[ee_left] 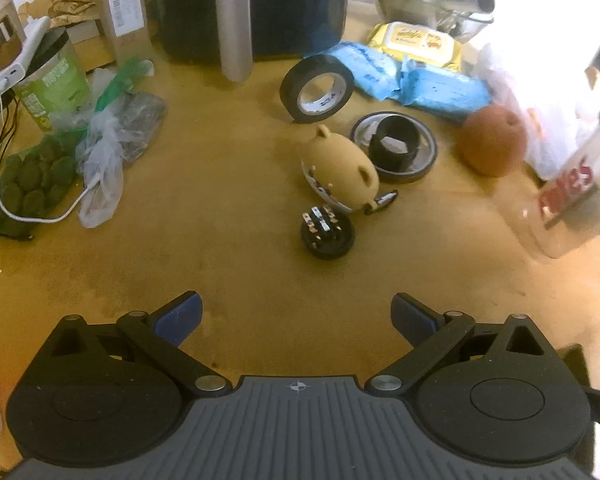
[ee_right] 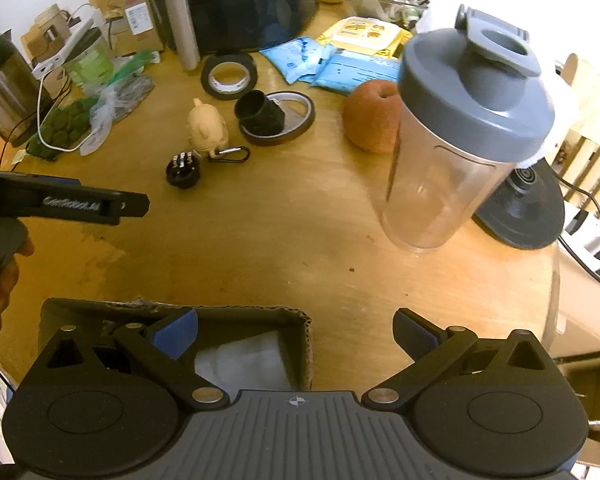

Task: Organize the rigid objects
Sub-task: 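Grasp the black round plug with metal prongs with the left gripper, then lift the black plug with the left gripper while the right gripper approaches the beige pig figure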

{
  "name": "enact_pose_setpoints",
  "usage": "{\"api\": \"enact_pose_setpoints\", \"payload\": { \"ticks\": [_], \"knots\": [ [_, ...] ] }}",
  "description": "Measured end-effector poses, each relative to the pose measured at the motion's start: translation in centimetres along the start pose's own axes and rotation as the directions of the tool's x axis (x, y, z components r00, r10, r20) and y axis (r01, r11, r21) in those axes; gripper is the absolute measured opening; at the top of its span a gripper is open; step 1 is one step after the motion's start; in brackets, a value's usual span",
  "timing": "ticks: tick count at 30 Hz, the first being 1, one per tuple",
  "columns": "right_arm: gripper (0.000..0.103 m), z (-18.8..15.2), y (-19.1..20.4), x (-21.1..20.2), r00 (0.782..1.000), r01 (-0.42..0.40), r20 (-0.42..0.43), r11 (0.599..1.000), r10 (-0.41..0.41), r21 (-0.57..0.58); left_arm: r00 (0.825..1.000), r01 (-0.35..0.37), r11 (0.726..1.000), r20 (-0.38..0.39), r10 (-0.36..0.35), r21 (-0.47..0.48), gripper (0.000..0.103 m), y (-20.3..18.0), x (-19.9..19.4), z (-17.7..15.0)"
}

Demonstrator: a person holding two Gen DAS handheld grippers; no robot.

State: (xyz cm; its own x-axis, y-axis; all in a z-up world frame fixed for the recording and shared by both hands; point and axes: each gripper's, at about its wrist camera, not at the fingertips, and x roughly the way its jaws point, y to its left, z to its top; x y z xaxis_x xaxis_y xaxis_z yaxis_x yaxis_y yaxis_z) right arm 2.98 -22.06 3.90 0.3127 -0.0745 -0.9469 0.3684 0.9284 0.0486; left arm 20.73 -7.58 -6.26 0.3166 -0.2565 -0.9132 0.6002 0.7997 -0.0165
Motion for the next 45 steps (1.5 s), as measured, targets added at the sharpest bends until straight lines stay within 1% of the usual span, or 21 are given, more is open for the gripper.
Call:
{"api": "enact_pose_setpoints", "payload": {
  "ticks": [4, 10, 12, 13, 14, 15, 16, 18, 19, 20, 21, 22, 25, 30, 38, 40, 45],
  "knots": [
    [0.103, 0.0, -0.3, 0.0, 1.0, 0.008, -0.004, 1.0, -0.007, 0.017, 0.999, -0.032, 0.998, 0.013, 0.031, 0.051, 0.103, -0.5, 1.3, 0.4],
    [0.103, -0.3, -1.0, -0.1, 1.0, 0.023, -0.008, 0.999, -0.023, 0.046, 0.999, -0.02, 0.996, 0.032, 0.017, 0.09, 0.102, -1.2, 2.8, 1.3],
    [0.103, -0.5, -1.5, -0.2, 0.999, 0.033, -0.008, 0.998, -0.032, 0.059, 0.999, -0.02, 0.995, 0.037, 0.017, 0.098, 0.101, -1.5, 3.4, 1.5],
    [0.103, -0.5, -1.7, -0.3, 0.999, 0.036, -0.007, 0.997, -0.036, 0.064, 0.999, -0.023, 0.994, 0.039, 0.019, 0.103, 0.097, -1.6, 3.7, 1.7],
    [0.103, -0.6, -1.8, -0.4, 0.999, 0.041, -0.007, 0.997, -0.04, 0.069, 0.999, -0.021, 0.994, 0.035, 0.017, 0.109, 0.089, -1.8, 4.0, 1.8],
    [0.103, -0.7, -2.0, -0.4, 0.999, 0.045, -0.007, 0.996, -0.045, 0.074, 1.0, -0.013, 0.994, 0.026, 0.01, 0.113, 0.086, -2.0, 4.3, 2.0],
    [0.103, -0.7, -2.1, -0.5, 0.999, 0.049, -0.008, 0.996, -0.049, 0.078, 1.0, -0.005, 0.993, 0.022, 0.002, 0.115, 0.085, -2.1, 4.6, 2.1],
    [0.103, -0.9, -2.5, -0.7, 0.998, 0.055, -0.007, 0.995, -0.054, 0.087, 1.0, 0.007, 0.993, 0.025, -0.01, 0.114, 0.076, -2.1, 5.1, 2.3],
    [0.103, -1.0, -2.6, -0.8, 0.998, 0.058, -0.007, 0.994, -0.058, 0.092, 1.0, 0.014, 0.994, 0.023, -0.017, 0.111, 0.073, -2.1, 5.3, 2.4],
    [0.103, -1.0, -2.7, -0.8, 0.998, 0.062, -0.007, 0.994, -0.061, 0.096, 0.999, 0.02, 0.994, 0.023, -0.023, 0.107, 0.065, -2.1, 5.4, 2.5],
    [0.103, -1.0, -2.9, -0.9, 0.998, 0.066, -0.007, 0.993, -0.065, 0.101, 0.999, 0.031, 0.994, 0.022, -0.034, 0.103, 0.049, -2.1, 5.5, 2.5],
    [0.103, -1.1, -3.0, -0.9, 0.998, 0.068, -0.007, 0.992, -0.067, 0.106, 0.998, 0.052, 0.994, 0.016, -0.053, 0.097, 0.04, -1.9, 5.6, 2.6],
    [0.103, -1.2, -3.2, -0.9, 0.998, 0.07, -0.009, 0.99, -0.07, 0.118, 0.998, 0.056, 0.995, 0.015, -0.057, 0.08, 0.04, -1.7, 5.7, 2.7],
    [0.103, -1.3, -3.1, -0.9, 0.998, 0.065, -0.006, 0.992, -0.065, 0.112, 0.997, 0.07, 0.994, 0.04, -0.073, 0.079, 0.04, -1.6, 4.5, 2.6],
    [0.103, -1.1, -2.7, -0.8, 0.999, 0.048, 0.0, 0.994, -0.049, 0.096, 0.988, 0.094, 0.992, 0.113, -0.103, 0.078, 0.04, -1.0, 1.3, 1.9],
    [0.103, -1.1, -2.4, -0.8, 0.999, 0.042, 0.001, 0.995, -0.042, 0.088, 0.985, 0.09, 0.993, 0.137, -0.1, 0.08, 0.04, -1.0, 0.4, 1.7],
    [0.103, -1.0, -2.0, -0.6, 1.0, 0.028, 0.001, 0.997, -0.028, 0.07, 0.981, 0.082, 0.993, 0.169, -0.095, 0.08, 0.04, -0.8, -1.4, 1.1]
  ]
}}
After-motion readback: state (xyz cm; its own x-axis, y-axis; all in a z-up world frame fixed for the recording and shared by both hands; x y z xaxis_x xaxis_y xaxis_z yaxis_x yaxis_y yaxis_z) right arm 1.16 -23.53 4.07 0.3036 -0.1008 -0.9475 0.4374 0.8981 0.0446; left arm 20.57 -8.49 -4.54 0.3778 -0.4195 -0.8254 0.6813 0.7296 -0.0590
